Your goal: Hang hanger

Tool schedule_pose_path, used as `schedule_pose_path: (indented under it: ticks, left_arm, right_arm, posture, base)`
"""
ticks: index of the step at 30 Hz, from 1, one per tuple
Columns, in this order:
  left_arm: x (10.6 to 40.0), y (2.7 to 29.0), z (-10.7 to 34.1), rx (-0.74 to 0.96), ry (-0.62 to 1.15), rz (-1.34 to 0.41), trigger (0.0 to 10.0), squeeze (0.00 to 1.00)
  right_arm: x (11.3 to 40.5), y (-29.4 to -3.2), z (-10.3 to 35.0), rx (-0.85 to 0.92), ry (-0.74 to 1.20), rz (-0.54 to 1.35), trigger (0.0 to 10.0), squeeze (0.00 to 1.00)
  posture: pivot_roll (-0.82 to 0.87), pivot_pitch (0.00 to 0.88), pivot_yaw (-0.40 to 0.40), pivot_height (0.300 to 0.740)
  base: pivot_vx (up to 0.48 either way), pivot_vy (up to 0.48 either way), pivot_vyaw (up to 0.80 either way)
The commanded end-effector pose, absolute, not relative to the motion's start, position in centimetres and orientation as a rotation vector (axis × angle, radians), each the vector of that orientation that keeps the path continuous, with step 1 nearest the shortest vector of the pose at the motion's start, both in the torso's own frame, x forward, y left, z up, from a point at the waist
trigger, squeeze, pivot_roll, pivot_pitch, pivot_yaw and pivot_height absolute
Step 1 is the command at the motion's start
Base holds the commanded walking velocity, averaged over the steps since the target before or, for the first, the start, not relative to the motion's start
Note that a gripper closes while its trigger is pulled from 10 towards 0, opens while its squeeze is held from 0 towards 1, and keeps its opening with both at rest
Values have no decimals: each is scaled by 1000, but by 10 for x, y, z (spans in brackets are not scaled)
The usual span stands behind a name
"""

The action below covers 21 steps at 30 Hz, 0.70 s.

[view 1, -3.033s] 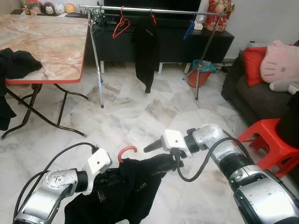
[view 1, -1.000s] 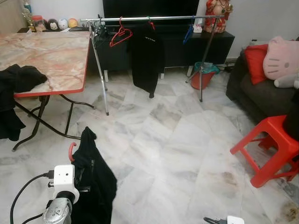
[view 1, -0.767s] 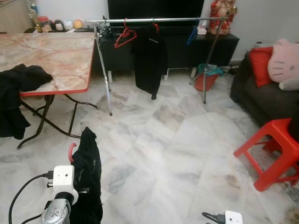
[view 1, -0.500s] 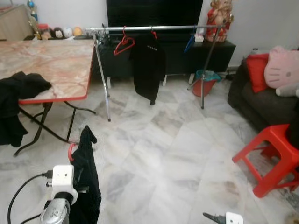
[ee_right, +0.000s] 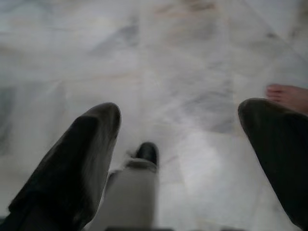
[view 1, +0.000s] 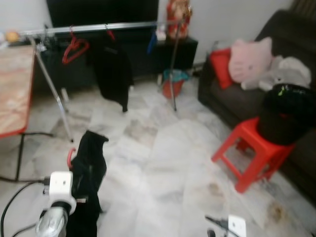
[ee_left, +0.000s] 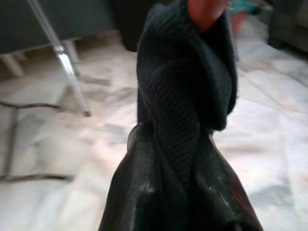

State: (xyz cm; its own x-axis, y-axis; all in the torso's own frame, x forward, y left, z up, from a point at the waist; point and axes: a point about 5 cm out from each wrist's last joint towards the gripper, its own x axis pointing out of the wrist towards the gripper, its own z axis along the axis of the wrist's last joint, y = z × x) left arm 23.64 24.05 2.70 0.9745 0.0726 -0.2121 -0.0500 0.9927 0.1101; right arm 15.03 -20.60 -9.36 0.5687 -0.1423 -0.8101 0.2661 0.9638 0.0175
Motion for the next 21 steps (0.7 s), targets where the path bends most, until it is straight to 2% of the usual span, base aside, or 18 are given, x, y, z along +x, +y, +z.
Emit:
schedule_pose_path:
  ticks: [1, 7, 21]
  left_arm:
    - [242, 239, 37, 135, 172, 43, 10000, 0]
    - [244, 236, 39, 126, 170, 37, 10000, 0]
    - [236, 250, 34, 83, 195, 108, 10000, 0]
  right_arm:
    - [152, -205, -93, 139, 933, -241, 10000, 0]
    - [149, -203, -94, 147, 938, -250, 10000, 0]
    - [148, -202, -95, 161, 940, -247, 10000, 0]
  posture:
    - [124, 0, -35, 740]
    - [127, 0, -34, 740]
    - [108, 0, -36, 740]
  base:
    - [386, 0, 0]
    - [386, 0, 0]
    - [385, 0, 0]
